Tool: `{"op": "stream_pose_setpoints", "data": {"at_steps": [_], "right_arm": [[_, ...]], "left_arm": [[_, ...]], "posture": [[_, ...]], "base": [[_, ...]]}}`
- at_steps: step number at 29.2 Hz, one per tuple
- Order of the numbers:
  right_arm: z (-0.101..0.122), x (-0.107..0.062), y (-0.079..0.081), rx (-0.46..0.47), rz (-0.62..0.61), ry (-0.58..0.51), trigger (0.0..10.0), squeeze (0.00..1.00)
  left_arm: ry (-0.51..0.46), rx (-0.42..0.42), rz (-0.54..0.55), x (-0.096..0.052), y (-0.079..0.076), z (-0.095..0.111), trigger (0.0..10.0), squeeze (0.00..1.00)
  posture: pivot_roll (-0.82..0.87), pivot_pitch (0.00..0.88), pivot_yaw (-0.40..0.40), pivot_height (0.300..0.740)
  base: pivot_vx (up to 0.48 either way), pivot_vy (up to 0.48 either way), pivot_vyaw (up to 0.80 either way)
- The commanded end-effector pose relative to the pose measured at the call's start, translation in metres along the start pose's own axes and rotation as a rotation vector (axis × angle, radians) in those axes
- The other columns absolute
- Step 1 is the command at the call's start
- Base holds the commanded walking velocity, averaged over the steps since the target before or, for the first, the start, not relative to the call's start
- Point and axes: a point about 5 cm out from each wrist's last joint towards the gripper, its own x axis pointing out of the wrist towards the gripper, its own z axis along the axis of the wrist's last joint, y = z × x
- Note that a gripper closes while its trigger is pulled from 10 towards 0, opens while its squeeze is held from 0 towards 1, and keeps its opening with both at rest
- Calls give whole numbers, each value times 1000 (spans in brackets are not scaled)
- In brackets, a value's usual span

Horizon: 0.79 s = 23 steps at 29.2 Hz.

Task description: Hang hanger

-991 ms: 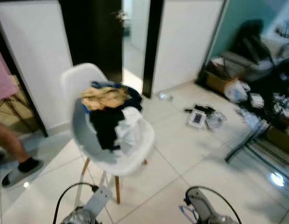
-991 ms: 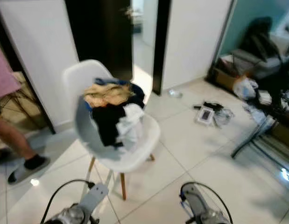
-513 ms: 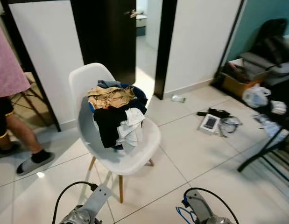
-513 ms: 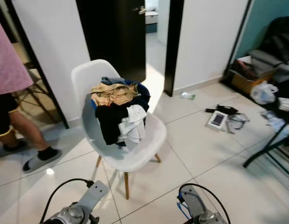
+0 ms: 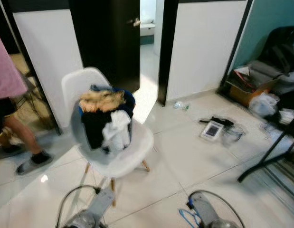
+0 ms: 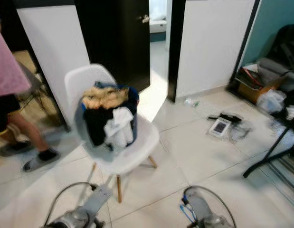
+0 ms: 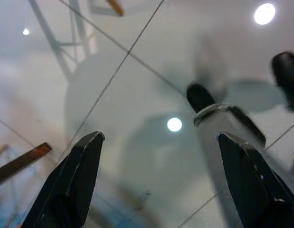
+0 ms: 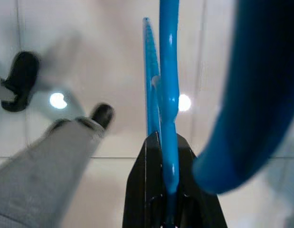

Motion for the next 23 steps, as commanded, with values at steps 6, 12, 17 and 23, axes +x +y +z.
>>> {"op": "stream_pose_setpoints", "data": {"at_steps": [6,12,17,23], "right_arm": [[10,1,2,-6,-13,-31,10000,0],[10,1,1,-5,-17,-33,10000,0],[10,0,1,-3,-19,-36,10000,0],[10,0,1,-1,-19,-39,10000,0]], "left_arm": [[3,10,46,-1,5,-1,10000,0],[-33,-32,134,-1,9,0,10000,0],[-98,-167,307,-3,15,0,10000,0],[-134,-226,408,-5,18,0,10000,0]], "posture": [[2,0,-13,740],[3,0,-14,740],[4,0,-16,740],[2,0,-16,740]], "base": [[0,0,138],[0,0,0],[73,0,0],[368,0,0]]}}
